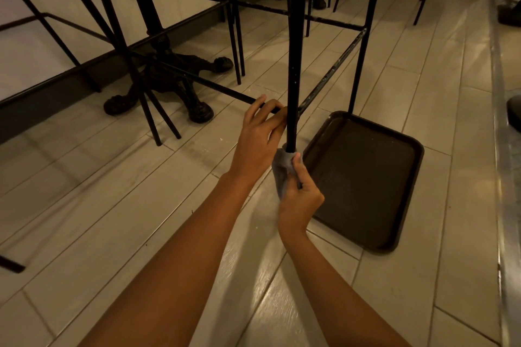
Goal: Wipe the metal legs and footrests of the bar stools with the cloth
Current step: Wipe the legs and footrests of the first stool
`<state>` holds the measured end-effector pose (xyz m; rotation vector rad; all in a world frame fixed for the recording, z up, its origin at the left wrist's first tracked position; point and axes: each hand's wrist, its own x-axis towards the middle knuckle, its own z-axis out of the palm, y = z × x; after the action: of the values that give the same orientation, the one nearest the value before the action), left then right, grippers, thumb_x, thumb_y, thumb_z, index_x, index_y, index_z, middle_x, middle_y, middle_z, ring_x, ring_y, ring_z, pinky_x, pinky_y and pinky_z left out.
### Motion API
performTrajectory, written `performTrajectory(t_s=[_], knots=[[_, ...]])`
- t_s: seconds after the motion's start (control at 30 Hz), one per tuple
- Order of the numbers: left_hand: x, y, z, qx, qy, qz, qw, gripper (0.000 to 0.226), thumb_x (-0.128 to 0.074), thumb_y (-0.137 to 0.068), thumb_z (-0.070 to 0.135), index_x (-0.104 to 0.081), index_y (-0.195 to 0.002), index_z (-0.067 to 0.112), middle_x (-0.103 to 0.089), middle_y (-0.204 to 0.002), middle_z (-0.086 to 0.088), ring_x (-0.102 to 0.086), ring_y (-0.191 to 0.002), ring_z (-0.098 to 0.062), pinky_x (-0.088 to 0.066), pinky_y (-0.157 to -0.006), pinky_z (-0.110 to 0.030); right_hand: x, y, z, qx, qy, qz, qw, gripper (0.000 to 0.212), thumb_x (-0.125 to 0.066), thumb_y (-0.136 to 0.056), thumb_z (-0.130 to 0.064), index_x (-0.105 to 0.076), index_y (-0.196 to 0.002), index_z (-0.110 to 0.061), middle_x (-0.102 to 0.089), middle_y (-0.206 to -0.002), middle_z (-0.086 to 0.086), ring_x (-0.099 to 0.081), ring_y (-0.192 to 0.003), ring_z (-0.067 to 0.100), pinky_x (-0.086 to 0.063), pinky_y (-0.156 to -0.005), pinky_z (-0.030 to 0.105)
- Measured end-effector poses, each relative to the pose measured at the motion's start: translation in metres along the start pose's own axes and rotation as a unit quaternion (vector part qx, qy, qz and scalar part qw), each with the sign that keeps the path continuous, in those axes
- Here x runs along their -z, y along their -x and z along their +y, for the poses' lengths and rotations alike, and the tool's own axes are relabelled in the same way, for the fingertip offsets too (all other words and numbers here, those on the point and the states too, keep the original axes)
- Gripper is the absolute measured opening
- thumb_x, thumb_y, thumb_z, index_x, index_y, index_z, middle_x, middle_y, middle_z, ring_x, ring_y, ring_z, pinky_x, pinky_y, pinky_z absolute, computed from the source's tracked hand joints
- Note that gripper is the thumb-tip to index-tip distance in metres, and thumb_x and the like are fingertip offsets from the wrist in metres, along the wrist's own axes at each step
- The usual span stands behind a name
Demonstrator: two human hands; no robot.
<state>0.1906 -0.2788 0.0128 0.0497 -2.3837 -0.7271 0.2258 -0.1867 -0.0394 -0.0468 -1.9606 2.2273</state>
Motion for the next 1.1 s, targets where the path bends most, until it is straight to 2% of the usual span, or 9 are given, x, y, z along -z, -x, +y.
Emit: performTrajectory(t_s=[0.13, 0.27, 0.37, 0.5, 0.57, 0.63, 0.9, 0.97, 1.1], knots=[[0.001, -0.001, 0.001, 0.008, 0.01, -0.002, 1.0, 0.039, -0.038, -0.093, 0.03, -0.061, -0.119, 0.011, -0.056, -0.123, -0.004, -0.027, -0.134, -0.024, -0.022, -0.108, -0.023, 0.005, -0.001, 0.014, -0.04, 0.007, -0.003, 0.999, 0.04, -0.053, -0.087, 0.003, -0.051, -0.116, -0.024, -0.067, -0.106, 0.022, -0.049, -0.076, 0.009, -0.043, -0.063, 0.008], [0.001, 0.0, 0.002, 0.004, 0.004, -0.004, 1.0, 0.038, -0.039, -0.093, 0.029, -0.061, -0.119, 0.013, -0.057, -0.12, -0.004, -0.028, -0.133, -0.024, -0.022, -0.109, -0.025, 0.012, 0.0, 0.021, -0.073, 0.014, 0.001, 0.997, 0.037, -0.053, -0.087, 0.005, -0.055, -0.117, -0.017, -0.067, -0.108, 0.019, -0.044, -0.07, -0.002, -0.042, -0.058, 0.0], [0.002, 0.0, 0.003, 0.01, 0.014, -0.005, 1.0, 0.039, -0.038, -0.093, 0.029, -0.06, -0.12, 0.012, -0.056, -0.122, -0.005, -0.027, -0.133, -0.023, -0.022, -0.109, -0.025, 0.01, 0.001, 0.016, -0.047, 0.003, 0.005, 0.999, 0.039, -0.053, -0.086, 0.005, -0.055, -0.114, -0.023, -0.068, -0.106, 0.018, -0.051, -0.073, 0.005, -0.043, -0.062, 0.003], [0.002, 0.0, 0.003, 0.013, 0.014, -0.007, 1.0, 0.039, -0.038, -0.093, 0.028, -0.06, -0.12, 0.011, -0.056, -0.124, -0.006, -0.028, -0.133, -0.024, -0.022, -0.109, -0.024, 0.003, 0.004, 0.01, -0.018, -0.036, 0.02, 0.999, 0.041, -0.055, -0.085, 0.006, -0.056, -0.112, -0.025, -0.064, -0.11, 0.001, -0.063, -0.1, 0.019, -0.049, -0.079, 0.008], [0.001, 0.001, 0.003, 0.01, 0.011, -0.003, 1.0, 0.039, -0.039, -0.093, 0.028, -0.06, -0.12, 0.01, -0.056, -0.123, -0.006, -0.027, -0.133, -0.024, -0.022, -0.109, -0.024, 0.003, 0.003, 0.013, -0.015, -0.028, 0.025, 0.999, 0.043, -0.056, -0.084, 0.005, -0.058, -0.107, -0.031, -0.066, -0.109, 0.003, -0.063, -0.098, 0.024, -0.05, -0.079, 0.014], [0.0, 0.001, 0.002, 0.007, 0.012, 0.002, 1.0, 0.038, -0.039, -0.093, 0.027, -0.06, -0.12, 0.01, -0.056, -0.123, -0.006, -0.027, -0.133, -0.023, -0.022, -0.109, -0.025, 0.004, 0.001, 0.02, -0.024, -0.017, 0.025, 0.999, 0.043, -0.056, -0.084, 0.005, -0.058, -0.106, -0.033, -0.067, -0.111, 0.01, -0.059, -0.091, 0.021, -0.049, -0.073, 0.011], [-0.004, 0.001, -0.001, 0.005, 0.01, 0.013, 1.0, 0.038, -0.039, -0.093, 0.027, -0.059, -0.121, 0.012, -0.056, -0.123, -0.005, -0.028, -0.133, -0.025, -0.019, -0.109, -0.019, 0.023, 0.004, 0.043, -0.094, 0.032, 0.006, 0.995, 0.032, -0.054, -0.085, 0.008, -0.06, -0.115, -0.001, -0.064, -0.115, 0.015, -0.058, -0.098, 0.014, -0.042, -0.068, -0.004], [-0.006, 0.001, -0.003, 0.0, 0.011, 0.022, 1.0, 0.038, -0.04, -0.093, 0.027, -0.06, -0.121, 0.011, -0.057, -0.122, -0.006, -0.029, -0.133, -0.027, -0.017, -0.109, -0.014, 0.021, 0.006, 0.041, -0.069, 0.032, 0.005, 0.997, 0.036, -0.054, -0.085, 0.008, -0.058, -0.117, -0.008, -0.065, -0.112, 0.011, -0.059, -0.096, 0.017, -0.045, -0.072, 0.002], [-0.008, 0.0, -0.005, -0.001, 0.015, 0.023, 1.0, 0.037, -0.04, -0.094, 0.027, -0.06, -0.121, 0.011, -0.056, -0.123, -0.006, -0.029, -0.133, -0.027, -0.014, -0.108, -0.009, 0.011, 0.013, 0.041, -0.042, 0.028, 0.02, 0.999, 0.041, -0.057, -0.085, 0.003, -0.054, -0.12, -0.017, -0.065, -0.114, 0.014, -0.061, -0.095, 0.021, -0.052, -0.084, 0.029]])
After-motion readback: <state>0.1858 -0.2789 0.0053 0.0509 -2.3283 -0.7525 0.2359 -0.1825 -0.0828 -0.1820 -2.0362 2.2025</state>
